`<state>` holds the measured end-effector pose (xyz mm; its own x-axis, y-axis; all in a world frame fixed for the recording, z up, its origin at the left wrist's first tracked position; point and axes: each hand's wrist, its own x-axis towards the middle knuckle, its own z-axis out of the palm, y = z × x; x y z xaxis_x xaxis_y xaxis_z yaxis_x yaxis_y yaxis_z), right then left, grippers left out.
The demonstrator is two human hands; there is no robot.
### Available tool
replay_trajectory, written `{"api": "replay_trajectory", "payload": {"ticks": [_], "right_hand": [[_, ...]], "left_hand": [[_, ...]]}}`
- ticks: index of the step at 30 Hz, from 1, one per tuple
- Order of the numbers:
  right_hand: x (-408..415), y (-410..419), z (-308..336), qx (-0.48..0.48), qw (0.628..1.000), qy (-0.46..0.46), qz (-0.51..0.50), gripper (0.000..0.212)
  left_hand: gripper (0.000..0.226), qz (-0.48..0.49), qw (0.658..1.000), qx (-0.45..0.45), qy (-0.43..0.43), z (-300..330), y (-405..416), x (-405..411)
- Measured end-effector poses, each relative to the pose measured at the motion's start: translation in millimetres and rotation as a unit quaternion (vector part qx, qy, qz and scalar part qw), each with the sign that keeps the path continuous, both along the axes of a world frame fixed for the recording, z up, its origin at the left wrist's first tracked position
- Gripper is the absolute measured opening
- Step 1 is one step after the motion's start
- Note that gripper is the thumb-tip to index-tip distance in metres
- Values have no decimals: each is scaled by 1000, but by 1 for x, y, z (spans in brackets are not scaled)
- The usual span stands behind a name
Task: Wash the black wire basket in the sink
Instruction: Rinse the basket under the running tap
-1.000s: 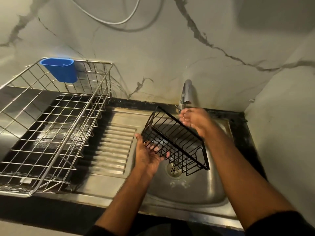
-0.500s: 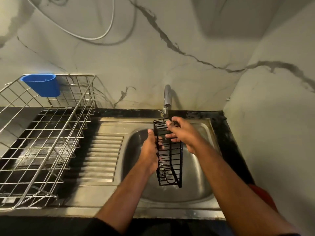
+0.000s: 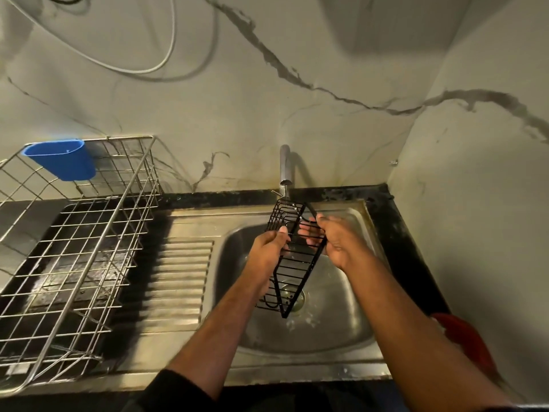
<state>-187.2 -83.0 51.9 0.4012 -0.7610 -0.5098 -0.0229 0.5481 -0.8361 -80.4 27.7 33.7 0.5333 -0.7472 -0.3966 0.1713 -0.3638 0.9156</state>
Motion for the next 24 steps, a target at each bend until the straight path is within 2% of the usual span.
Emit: {"api": "replay_trajectory", "payload": {"ticks": [5, 8, 11, 17, 21, 24], "right_hand": [[16, -5, 3, 10, 999, -48, -2, 21], [25, -11, 0, 3, 998, -56, -3, 20], [31, -17, 0, -11, 999, -49, -5, 20], [41, -28, -2, -46, 997, -56, -10, 9], [43, -33, -9, -68, 996, -51, -6, 9], [42, -34, -13, -88, 995, -33, 9, 11]], "left_hand": [[60, 16, 999, -1, 28, -5, -5, 15], [41, 4, 1000, -3, 14, -7, -10, 23], [35, -8, 1000, -8, -19, -8, -15, 29], [49, -1, 994, 2, -108, -14, -32, 41], [46, 11, 988, 31, -150, -17, -43, 46], [52, 9, 983, 51, -174, -21, -46, 47]]}}
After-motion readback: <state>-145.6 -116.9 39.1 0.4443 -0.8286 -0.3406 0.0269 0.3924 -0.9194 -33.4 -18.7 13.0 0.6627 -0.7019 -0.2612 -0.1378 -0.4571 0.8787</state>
